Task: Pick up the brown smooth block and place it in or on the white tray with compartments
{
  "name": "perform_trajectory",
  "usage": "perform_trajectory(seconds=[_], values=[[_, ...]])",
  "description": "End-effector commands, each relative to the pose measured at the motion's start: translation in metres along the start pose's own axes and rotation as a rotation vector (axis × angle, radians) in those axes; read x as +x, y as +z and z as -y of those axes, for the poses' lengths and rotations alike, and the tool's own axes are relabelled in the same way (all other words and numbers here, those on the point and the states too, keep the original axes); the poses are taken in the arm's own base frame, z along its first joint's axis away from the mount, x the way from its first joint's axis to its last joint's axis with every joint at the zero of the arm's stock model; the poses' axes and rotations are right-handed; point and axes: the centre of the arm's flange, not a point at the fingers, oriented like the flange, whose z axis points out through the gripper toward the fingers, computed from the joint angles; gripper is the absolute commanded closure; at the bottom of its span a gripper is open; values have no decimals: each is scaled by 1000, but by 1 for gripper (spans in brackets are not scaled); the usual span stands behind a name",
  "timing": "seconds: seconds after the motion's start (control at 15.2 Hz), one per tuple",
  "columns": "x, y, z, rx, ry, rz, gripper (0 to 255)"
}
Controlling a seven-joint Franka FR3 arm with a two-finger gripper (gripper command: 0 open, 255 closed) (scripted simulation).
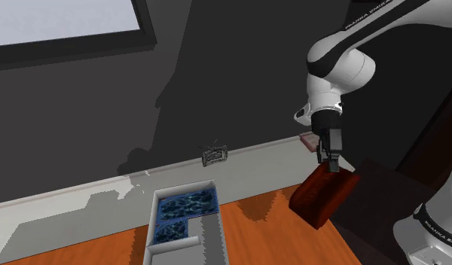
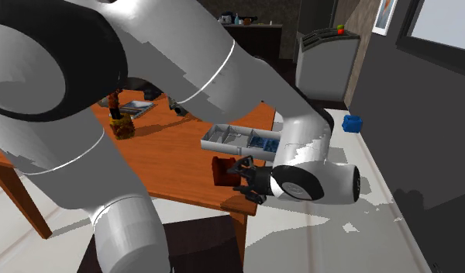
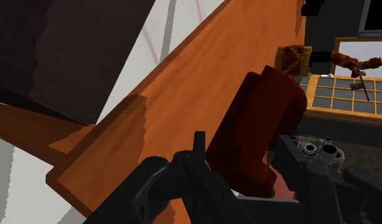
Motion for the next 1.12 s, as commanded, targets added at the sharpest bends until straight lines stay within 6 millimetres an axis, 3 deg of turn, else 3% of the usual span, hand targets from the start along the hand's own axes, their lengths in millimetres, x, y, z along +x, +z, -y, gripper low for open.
perform_trajectory(seconds=[0.0,0.07,1.06], values=[[0,-5,9,0,0,0,255],[0,-7,12,0,0,0,255],[171,77,64,0,0,0,255]])
